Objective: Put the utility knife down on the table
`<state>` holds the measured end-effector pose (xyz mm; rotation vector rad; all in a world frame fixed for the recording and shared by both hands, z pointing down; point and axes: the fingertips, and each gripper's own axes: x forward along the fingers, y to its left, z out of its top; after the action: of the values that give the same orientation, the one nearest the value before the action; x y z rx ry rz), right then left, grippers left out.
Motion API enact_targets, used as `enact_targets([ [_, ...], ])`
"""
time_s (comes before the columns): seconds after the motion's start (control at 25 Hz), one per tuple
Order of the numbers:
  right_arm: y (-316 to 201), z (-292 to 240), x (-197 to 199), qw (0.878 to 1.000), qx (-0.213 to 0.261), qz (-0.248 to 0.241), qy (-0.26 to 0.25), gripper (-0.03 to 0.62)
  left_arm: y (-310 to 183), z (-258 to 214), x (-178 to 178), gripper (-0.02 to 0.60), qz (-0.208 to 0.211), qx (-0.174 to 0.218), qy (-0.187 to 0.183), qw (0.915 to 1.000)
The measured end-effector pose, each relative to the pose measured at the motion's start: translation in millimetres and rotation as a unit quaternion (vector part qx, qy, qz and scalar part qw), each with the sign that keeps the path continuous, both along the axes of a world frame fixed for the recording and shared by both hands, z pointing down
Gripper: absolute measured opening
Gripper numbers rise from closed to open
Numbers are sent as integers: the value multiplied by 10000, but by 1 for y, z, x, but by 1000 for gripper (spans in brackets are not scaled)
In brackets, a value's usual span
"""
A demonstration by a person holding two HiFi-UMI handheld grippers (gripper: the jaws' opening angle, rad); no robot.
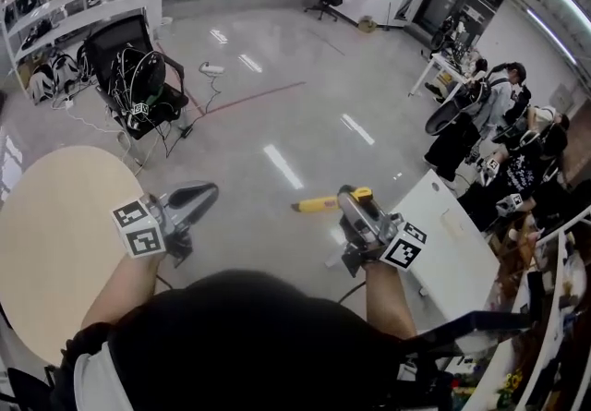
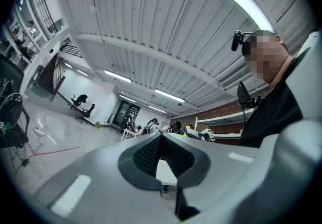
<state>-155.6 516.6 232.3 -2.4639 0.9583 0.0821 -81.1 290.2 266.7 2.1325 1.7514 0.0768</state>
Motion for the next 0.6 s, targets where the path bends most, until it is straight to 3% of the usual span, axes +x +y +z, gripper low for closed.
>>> enact_targets([
  [0.32, 81, -22, 76, 9970, -61, -756, 181, 86, 83, -25, 39, 0, -580, -22, 148, 9982],
  [0.6, 111, -11, 128, 9928, -67, -1190, 136, 86, 114, -14, 70, 0, -997, 98, 56, 9949],
])
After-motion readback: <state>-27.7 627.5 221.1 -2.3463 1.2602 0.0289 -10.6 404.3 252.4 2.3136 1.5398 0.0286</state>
